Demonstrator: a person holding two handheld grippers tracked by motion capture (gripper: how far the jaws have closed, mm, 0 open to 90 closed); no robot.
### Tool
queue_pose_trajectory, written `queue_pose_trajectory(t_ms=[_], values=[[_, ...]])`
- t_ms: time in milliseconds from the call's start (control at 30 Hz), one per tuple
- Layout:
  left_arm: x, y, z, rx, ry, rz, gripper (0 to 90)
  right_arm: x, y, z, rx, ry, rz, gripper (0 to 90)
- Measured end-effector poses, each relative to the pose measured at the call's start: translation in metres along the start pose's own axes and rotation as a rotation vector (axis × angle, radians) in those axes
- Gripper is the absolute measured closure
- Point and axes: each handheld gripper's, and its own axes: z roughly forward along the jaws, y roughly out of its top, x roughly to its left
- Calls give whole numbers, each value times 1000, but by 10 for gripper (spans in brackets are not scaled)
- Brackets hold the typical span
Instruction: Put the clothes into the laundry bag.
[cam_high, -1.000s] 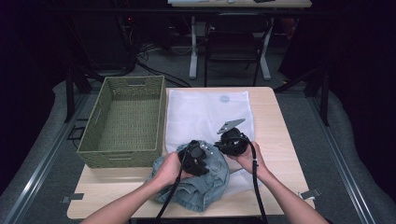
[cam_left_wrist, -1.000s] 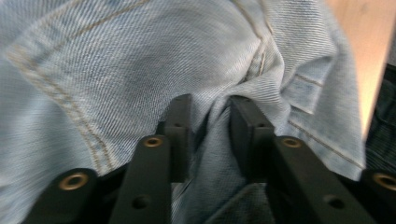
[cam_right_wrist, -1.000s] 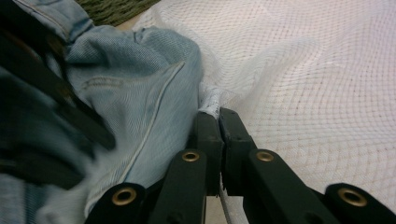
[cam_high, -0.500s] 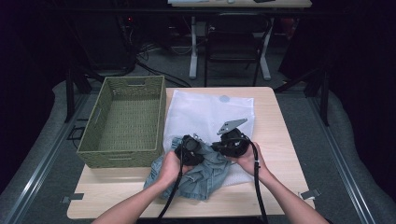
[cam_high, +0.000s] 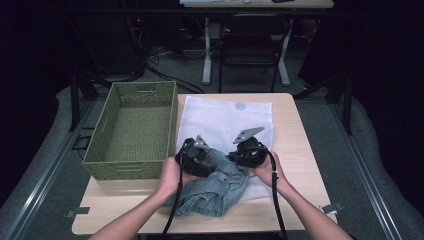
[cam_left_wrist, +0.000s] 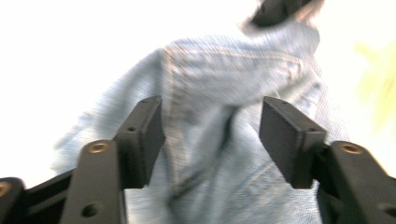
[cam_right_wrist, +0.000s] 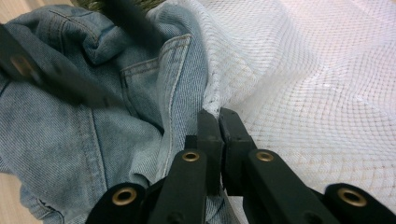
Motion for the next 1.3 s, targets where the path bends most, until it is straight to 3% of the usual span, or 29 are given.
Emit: queue_pose_trajectory(t_ms=[67,133,200,233,300,400,500,633,767,800,933,1067,1167,1300], values=[[6,4,-3,-6,28,7,296,1,1,0,0,-4,0,887],[10,8,2,18,50,12,237,1,2,1,-2,0,-4,886],[13,10,11,58,55,19,244,0,2,1,-2,2,-5,887],[15,9,16,65,52,25,266,0,2,1,-2,1,-6,887],[17,8,23,102,39,39,413,0,2,1,-2,3,-4,887],[15,4,30,117,25,60,660,0,1,2,-1,2,-3,887],[9,2,28,90,30,87,826,-1,2,3,-1,-6,3,887],[2,4,22,58,20,126,846,-3,3,4,-14,-21,20,887],[-5,6,25,58,-32,162,852,-3,6,5,-34,-35,42,887],[-7,7,28,67,-24,164,852,-3,6,6,-43,-34,41,887],[-4,12,40,67,2,115,859,3,10,1,-85,-46,27,887],[5,17,44,8,58,27,864,5,12,-4,-90,-52,19,887],[10,22,45,-6,104,17,863,0,10,-4,-72,-60,37,887],[13,20,54,10,88,2,851,-3,7,3,-28,-45,57,886]])
